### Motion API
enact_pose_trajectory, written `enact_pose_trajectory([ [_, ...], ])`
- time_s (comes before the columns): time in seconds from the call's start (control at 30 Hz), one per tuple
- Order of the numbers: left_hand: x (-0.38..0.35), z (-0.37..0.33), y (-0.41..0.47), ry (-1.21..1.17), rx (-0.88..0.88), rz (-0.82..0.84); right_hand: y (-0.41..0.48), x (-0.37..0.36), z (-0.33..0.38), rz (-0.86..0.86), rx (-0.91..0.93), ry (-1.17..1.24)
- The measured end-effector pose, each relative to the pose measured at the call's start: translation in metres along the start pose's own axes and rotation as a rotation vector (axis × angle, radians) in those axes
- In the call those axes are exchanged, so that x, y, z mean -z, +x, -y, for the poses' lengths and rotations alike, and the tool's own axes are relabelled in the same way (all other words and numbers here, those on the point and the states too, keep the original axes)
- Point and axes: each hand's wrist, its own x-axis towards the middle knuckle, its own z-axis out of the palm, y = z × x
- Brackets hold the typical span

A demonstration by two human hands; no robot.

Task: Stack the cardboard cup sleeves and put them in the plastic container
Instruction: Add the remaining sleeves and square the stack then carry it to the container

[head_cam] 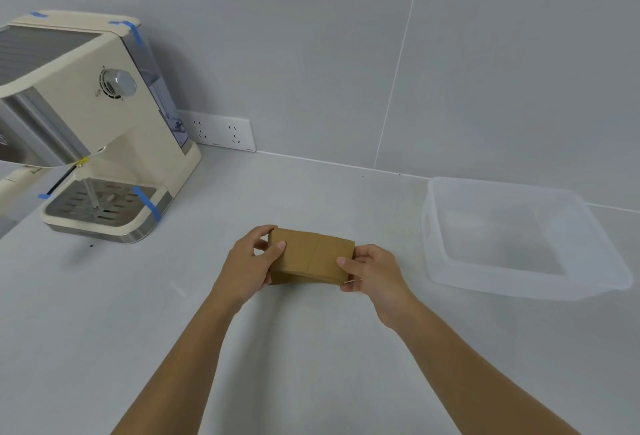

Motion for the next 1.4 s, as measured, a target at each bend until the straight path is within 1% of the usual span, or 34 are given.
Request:
enact_pose_trajectory([
  [0.2,0.004,-0.001,0.010,0.010,0.086,-0.004,0.007,-0.011,0.006,-0.010,-0.040,-0.052],
  [0.43,0.004,0.010,0.007,0.018,0.160,0.008,0.012,-0.012,0.004,-0.006,-0.070,-0.230],
  [0.57,0.002,0.012,0.004,0.099,0.158,0.008,0.013,-0.013,0.000,-0.026,-0.081,-0.258],
  [0.67,0.003,0.011,0.005,0.200,0.161,-0.023,0.016,-0.012,0.000,-0.064,-0.069,-0.280],
  [0.73,0.005,0.013,0.008,0.213,0.211,-0.048,0.017,-0.010,0.001,-0.102,-0.085,-0.307],
  [0.83,0.010,0.014,0.014,0.085,0.304,-0.032,0.019,-0.007,0.004,-0.115,-0.168,-0.340],
  [0.93,0.017,0.012,0.020,-0.106,0.412,0.094,0.020,-0.007,0.009,-0.080,-0.246,-0.257],
  [1.0,0.016,0.008,0.023,-0.126,0.439,0.172,0.021,-0.009,0.011,-0.042,-0.271,-0.221],
  [1.07,0.009,0.003,0.026,-0.088,0.458,0.191,0.022,-0.013,0.011,-0.020,-0.265,-0.222],
  [1.17,-0.009,0.000,0.025,-0.076,0.443,0.188,0.022,-0.020,0.009,-0.011,-0.238,-0.215],
  [1.27,-0.017,0.007,0.023,-0.167,0.419,0.150,0.024,-0.019,0.005,0.005,-0.224,-0.190],
  [1.33,-0.016,0.015,0.022,-0.224,0.387,0.177,0.024,-0.013,0.003,0.050,-0.207,-0.159],
  [1.4,-0.013,0.021,0.019,-0.271,0.311,0.214,0.021,-0.008,0.000,0.103,-0.171,-0.135],
])
